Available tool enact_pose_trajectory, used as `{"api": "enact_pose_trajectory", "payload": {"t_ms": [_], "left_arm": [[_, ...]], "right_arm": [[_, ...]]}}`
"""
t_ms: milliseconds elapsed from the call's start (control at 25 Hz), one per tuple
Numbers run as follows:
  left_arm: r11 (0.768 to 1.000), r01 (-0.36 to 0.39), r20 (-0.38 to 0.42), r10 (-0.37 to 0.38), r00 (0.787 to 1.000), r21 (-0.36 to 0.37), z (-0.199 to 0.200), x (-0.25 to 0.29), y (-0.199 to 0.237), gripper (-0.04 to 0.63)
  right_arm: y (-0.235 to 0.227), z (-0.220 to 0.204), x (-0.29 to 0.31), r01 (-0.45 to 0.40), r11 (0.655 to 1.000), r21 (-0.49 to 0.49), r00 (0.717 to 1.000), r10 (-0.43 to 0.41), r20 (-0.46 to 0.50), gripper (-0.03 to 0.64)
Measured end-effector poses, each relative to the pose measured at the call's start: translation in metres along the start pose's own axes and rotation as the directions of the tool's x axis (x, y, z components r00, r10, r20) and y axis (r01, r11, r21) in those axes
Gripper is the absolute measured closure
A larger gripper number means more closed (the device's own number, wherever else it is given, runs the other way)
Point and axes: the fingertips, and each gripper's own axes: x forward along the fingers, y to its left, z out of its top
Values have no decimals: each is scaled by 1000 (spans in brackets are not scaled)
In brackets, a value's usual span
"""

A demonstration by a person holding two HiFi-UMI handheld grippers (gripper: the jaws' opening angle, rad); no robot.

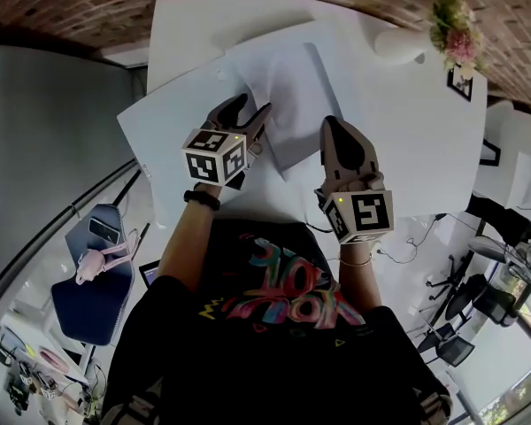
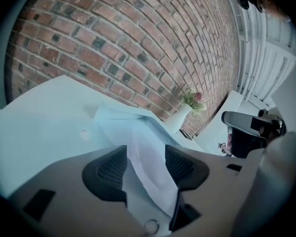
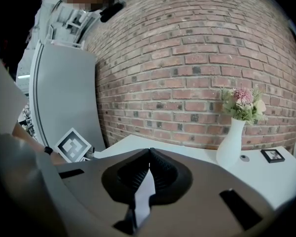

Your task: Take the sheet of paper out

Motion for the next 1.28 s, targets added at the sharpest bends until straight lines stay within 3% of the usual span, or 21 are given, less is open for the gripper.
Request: {"api": "enact_pose_trajectory", "payload": {"t_ms": [360,720,1040,1280], "left_arm": [[988,13,-38,-19,999,-156,-17,14,6,351],[964,37,-90,-63,994,-263,-29,24,-2,347],[915,97,-108,-150,983,-392,-34,29,-15,342],[861,174,-81,-241,967,-478,-33,34,-21,342]], "right_arm": [[4,-6,7,-27,1000,0,999,27,-22,600],[2,-10,5,-17,1000,13,999,18,-30,600],[3,-9,5,-14,1000,24,999,15,-29,600],[3,-11,4,-10,1000,25,999,11,-35,600]]}}
